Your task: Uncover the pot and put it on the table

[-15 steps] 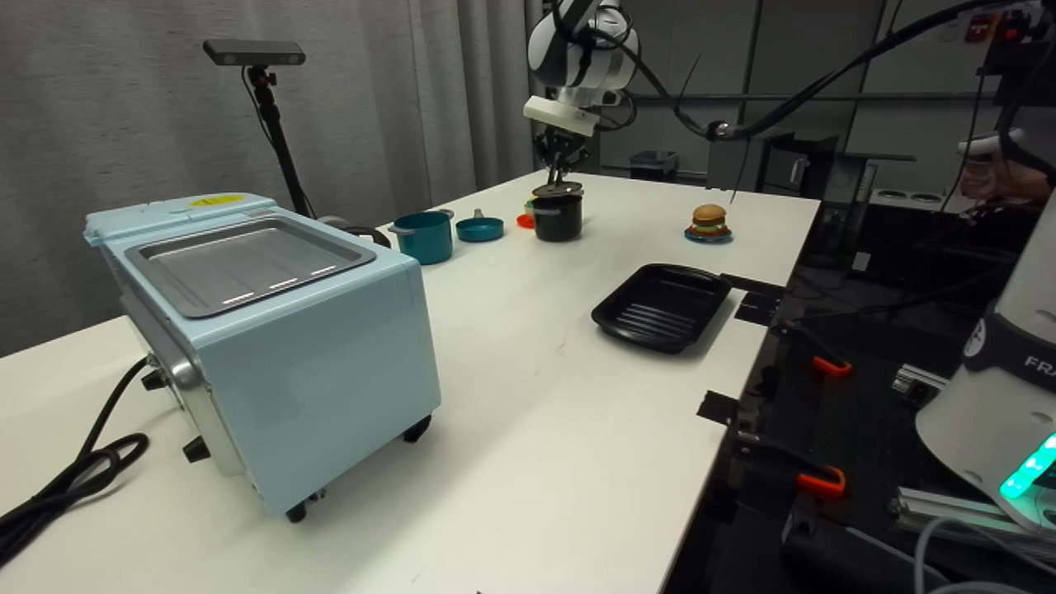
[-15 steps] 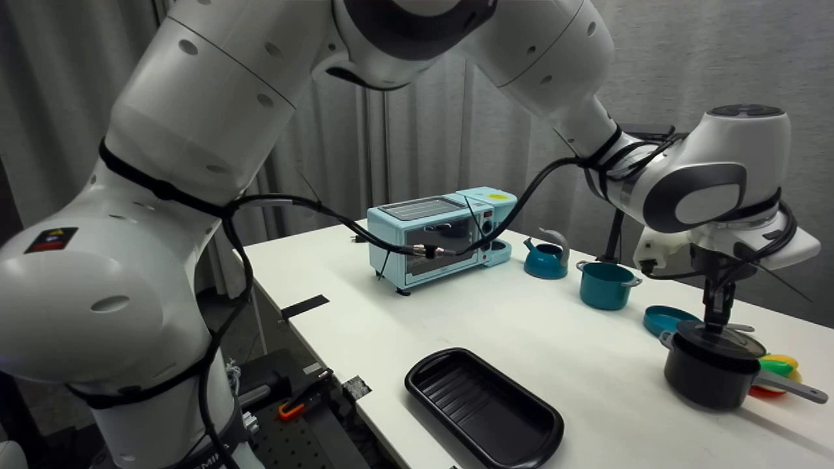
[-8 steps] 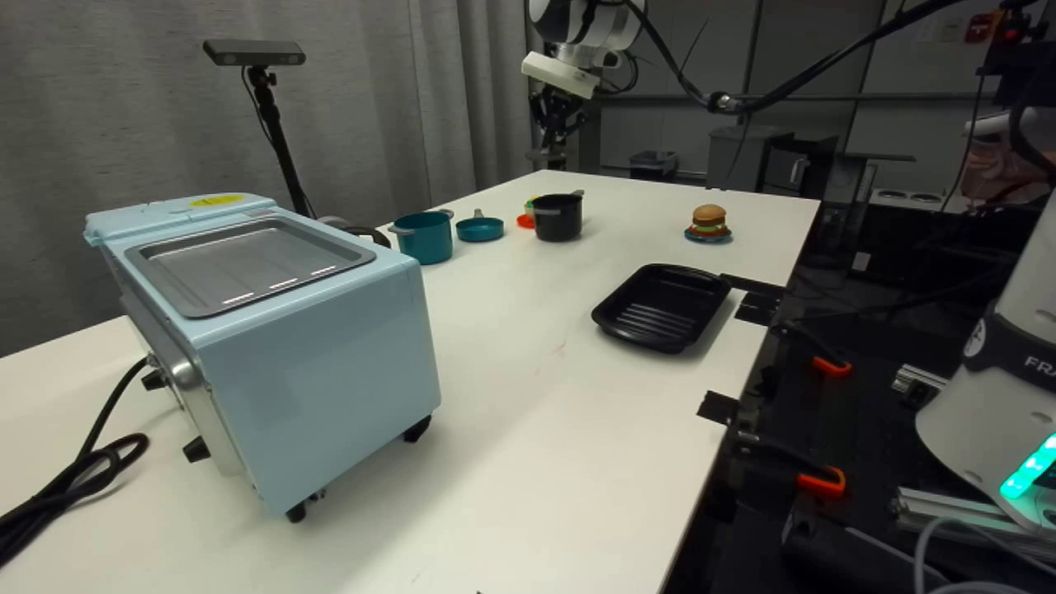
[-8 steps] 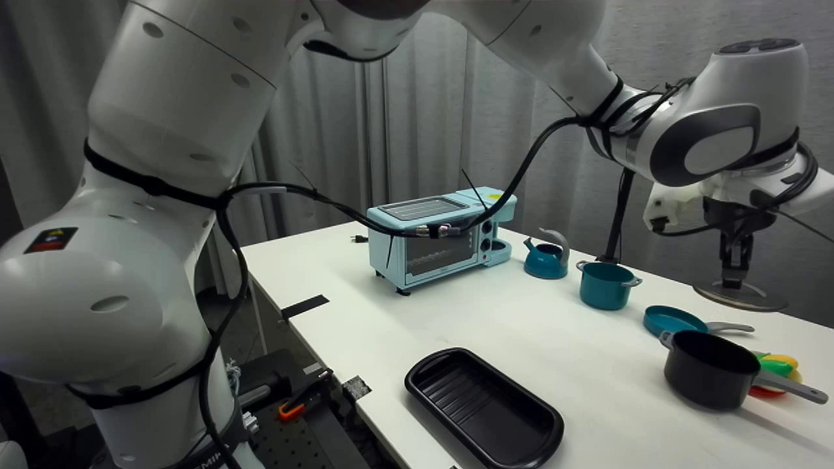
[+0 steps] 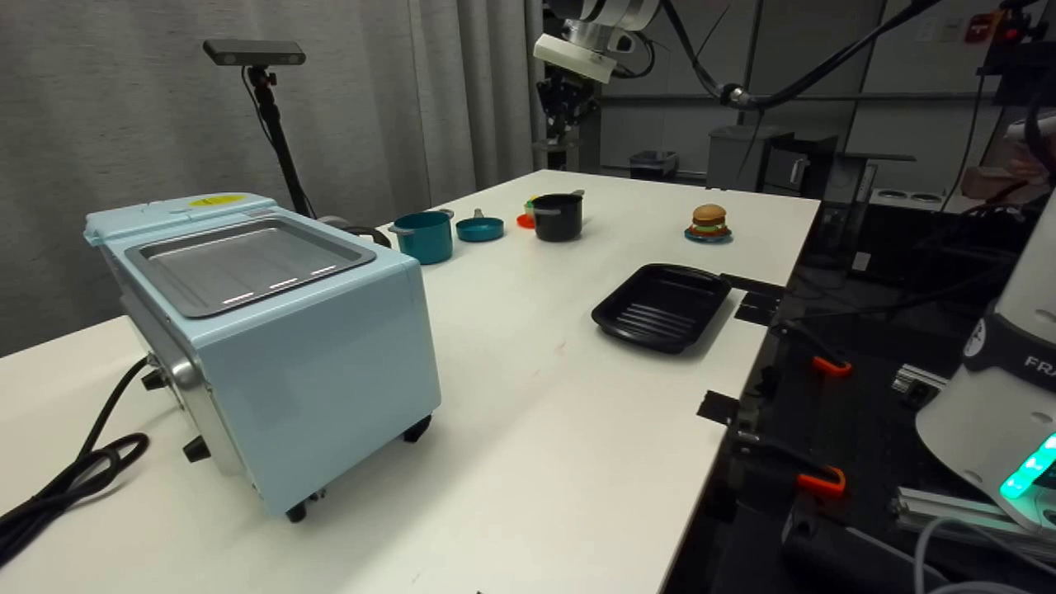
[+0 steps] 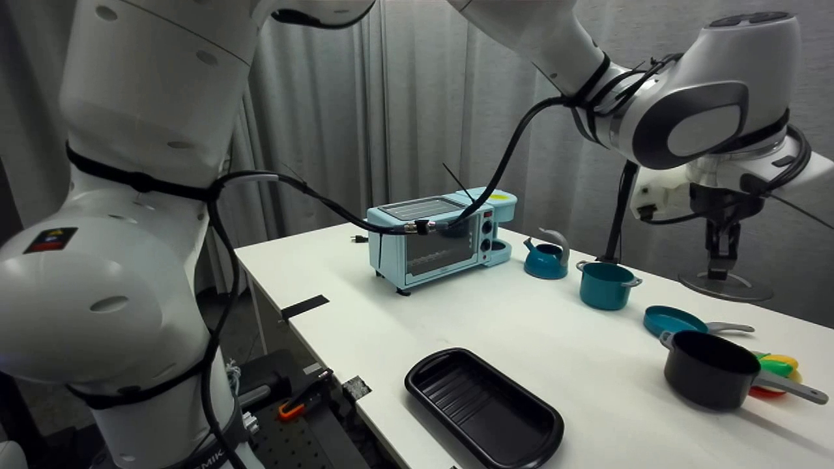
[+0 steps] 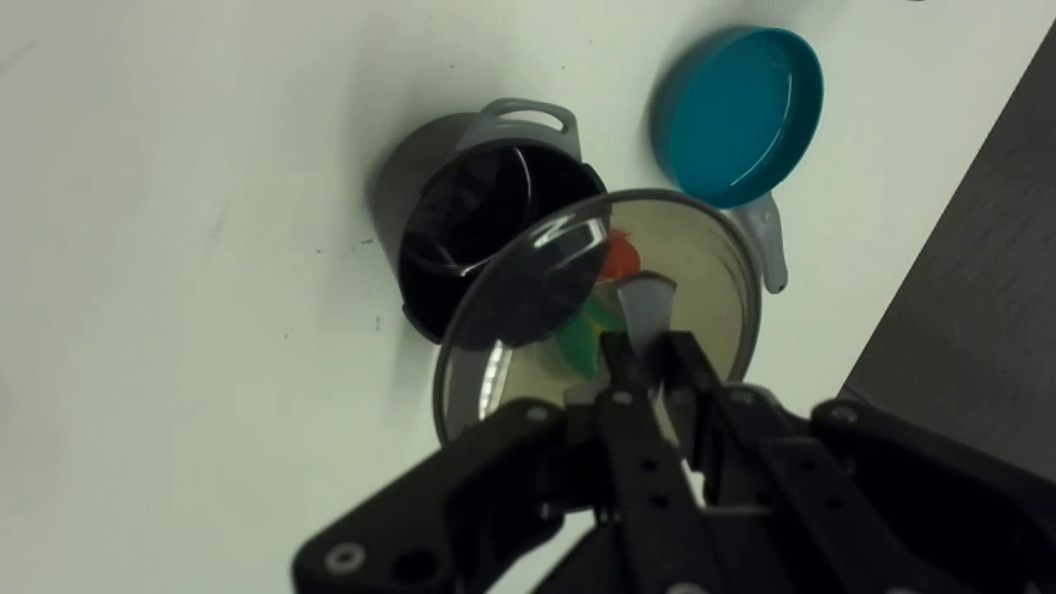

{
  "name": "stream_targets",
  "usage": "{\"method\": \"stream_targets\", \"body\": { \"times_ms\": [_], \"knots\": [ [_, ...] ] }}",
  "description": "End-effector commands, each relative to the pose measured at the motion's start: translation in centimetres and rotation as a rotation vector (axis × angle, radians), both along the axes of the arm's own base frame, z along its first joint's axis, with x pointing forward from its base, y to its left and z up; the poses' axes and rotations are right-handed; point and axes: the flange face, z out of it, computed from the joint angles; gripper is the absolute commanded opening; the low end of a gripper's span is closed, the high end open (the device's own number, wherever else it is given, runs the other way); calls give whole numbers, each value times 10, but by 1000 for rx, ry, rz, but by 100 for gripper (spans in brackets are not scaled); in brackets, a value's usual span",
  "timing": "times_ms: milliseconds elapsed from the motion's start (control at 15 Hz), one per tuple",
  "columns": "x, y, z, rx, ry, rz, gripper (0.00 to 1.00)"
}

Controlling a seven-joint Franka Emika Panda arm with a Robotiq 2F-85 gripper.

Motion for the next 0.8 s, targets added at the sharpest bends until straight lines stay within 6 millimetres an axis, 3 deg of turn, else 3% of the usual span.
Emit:
{"method": "stream_targets", "body": {
  "times_ms": [0, 333, 733],
  "knots": [
    [-36, -3, -2, 9, 5, 29, 4],
    [-59, -22, -30, 3, 77, 38, 4],
    [-92, -34, -78, 3, 147, 25, 4]
  ]
}}
